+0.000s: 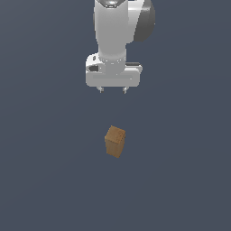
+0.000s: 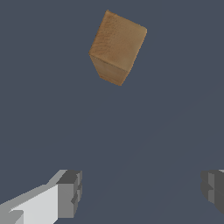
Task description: Pick up the object and move it to a goal position.
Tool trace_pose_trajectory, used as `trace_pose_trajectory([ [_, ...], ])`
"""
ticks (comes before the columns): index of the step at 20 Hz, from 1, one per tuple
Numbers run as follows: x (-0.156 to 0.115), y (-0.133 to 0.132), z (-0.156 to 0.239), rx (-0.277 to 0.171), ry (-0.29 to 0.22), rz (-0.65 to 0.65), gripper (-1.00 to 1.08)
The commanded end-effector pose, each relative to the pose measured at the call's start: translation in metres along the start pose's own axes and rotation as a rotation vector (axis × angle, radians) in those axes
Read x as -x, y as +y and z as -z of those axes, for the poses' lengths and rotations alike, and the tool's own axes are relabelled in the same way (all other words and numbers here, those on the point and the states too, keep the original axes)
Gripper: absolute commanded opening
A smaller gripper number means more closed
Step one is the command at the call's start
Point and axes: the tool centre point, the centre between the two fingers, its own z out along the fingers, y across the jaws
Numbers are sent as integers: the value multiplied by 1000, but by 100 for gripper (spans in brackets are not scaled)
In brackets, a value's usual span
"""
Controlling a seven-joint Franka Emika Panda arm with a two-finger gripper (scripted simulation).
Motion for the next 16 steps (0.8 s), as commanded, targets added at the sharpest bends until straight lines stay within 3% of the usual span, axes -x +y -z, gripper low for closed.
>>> trace_pose_trajectory([
  [1, 0, 0, 0, 0, 0, 0, 100],
  [10, -3, -33, 7, 2, 7, 78, 100],
  [16, -6, -32, 5, 1, 8, 66, 100],
])
